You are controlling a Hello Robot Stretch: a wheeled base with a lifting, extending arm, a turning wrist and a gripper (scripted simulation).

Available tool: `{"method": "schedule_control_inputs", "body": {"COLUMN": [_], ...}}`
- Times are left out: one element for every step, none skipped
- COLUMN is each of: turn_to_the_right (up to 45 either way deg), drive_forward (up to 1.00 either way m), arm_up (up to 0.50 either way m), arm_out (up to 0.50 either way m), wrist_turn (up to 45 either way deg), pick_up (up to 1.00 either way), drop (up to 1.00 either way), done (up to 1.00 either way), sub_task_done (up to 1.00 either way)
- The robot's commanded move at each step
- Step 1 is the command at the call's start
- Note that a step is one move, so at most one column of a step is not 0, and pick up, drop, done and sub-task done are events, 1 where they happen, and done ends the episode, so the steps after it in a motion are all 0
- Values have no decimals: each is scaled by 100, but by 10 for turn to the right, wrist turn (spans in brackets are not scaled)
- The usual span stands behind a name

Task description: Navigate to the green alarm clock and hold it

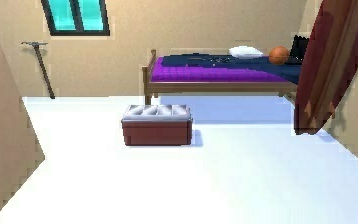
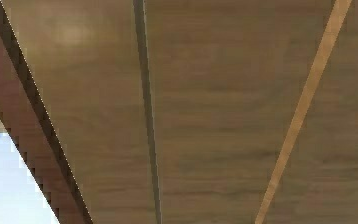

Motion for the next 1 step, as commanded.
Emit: {"method": "schedule_control_inputs", "body": {"turn_to_the_right": [-30], "drive_forward": [0], "arm_up": [0], "arm_out": [0], "wrist_turn": [0], "pick_up": [0], "drop": [0], "done": [0], "sub_task_done": [0]}}
